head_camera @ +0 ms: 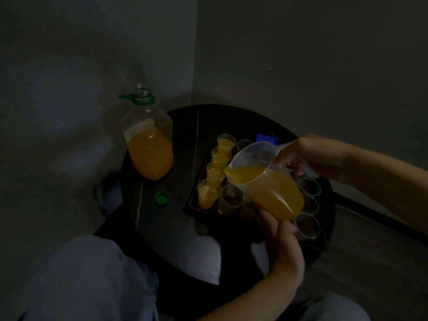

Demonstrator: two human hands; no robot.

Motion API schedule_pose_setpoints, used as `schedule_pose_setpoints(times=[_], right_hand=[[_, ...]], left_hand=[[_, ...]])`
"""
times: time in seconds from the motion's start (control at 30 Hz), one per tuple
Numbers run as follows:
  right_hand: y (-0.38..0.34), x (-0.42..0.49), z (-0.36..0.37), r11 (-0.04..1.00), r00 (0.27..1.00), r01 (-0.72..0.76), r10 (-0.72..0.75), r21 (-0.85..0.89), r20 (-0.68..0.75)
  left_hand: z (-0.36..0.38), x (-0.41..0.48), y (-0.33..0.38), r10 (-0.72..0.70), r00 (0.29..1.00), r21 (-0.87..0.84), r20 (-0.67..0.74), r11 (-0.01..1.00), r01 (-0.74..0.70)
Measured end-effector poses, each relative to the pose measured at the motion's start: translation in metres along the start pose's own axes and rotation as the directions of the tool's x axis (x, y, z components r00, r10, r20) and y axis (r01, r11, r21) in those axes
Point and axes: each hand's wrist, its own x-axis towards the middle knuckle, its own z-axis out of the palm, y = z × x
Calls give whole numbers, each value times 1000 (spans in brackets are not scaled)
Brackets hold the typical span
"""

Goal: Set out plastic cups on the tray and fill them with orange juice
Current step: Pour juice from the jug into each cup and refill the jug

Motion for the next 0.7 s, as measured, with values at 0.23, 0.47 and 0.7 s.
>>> schedule_pose_setpoints(times=[0.23,0.47,0.7], right_hand=[[4,1,-9,991,998,54,-57,123,25],[14,-7,-33,960,995,93,-79,263,-64],[13,-3,-61,955,972,134,-74,266,-224]], left_hand=[[2,2,18,-55,998,56,21,997,54],[17,18,34,-5,1000,136,26,991,1],[48,45,51,4,996,57,91,998,-9]])
